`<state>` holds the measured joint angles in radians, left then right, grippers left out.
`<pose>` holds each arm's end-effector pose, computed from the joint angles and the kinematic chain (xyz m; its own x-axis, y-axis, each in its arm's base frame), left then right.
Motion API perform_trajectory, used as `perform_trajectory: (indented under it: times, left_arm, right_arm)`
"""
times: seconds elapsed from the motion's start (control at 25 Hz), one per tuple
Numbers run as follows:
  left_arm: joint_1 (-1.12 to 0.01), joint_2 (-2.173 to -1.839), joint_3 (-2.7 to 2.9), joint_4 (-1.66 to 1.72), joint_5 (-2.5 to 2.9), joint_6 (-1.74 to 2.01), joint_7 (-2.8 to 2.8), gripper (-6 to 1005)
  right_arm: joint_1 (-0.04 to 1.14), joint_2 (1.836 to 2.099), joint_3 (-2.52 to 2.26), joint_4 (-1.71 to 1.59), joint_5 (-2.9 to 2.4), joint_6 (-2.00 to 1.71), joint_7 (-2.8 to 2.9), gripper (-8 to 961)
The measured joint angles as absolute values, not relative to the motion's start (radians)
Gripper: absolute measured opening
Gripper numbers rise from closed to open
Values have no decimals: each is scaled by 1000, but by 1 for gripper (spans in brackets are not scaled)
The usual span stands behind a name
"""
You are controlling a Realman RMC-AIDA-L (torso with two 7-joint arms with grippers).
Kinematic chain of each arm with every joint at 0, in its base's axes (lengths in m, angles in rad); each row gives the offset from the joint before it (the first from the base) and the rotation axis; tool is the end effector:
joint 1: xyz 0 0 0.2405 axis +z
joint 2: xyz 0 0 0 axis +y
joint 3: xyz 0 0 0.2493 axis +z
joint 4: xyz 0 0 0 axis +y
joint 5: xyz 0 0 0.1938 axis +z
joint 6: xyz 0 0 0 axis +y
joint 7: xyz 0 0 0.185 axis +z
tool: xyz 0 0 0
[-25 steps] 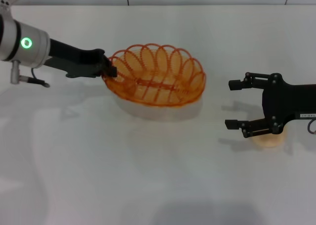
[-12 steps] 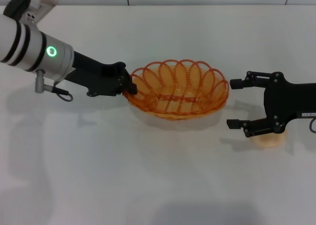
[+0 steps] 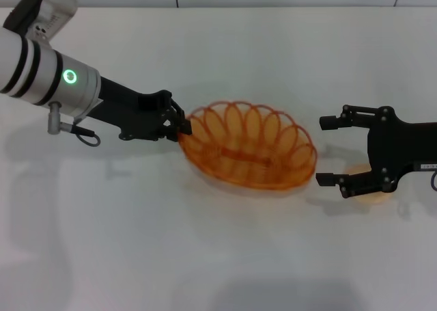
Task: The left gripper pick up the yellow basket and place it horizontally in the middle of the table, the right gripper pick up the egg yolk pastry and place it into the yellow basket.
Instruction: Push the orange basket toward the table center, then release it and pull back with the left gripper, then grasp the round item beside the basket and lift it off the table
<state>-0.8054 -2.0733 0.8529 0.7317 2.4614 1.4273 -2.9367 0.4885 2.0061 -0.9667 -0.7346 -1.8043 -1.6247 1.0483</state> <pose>-0.2117 0.3745 -0.0565 -0.0242 0.9872 0.1575 0.9965 0.0364 -0.0746 0.2128 0.3140 -0.0212 0.9036 0.0920 -0.4184 -0.0043 -0.9747 -0.2235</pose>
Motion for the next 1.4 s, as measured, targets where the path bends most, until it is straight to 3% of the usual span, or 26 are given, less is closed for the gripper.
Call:
perform_trajectory:
  times: [0.12,0.56,0.96,1.16,1.4]
  left_arm:
    - [-802,-2074,853,732,2463,1426,-2943,170]
    - [-800,-2059,853,733,2468,1443,-2920,660]
    - [-733,-2006,839,806,2394,1513,-2719,851]
    - [-610,-1975,833,891,2167,1564,-2435,869]
    - [-499,-1973,817,890,1988,1594,-2019,871]
  right_arm:
    - [488,2006,-964,-735,-1804,-1631,1045,870]
    - [486,2005,-962,-735,-1804,-1631,1046,870]
    - [486,2004,-959,-742,-1801,-1628,1099,870]
    - [474,2002,-958,-777,-1803,-1627,1173,870]
    - [461,1986,-957,-828,-1826,-1624,1267,870]
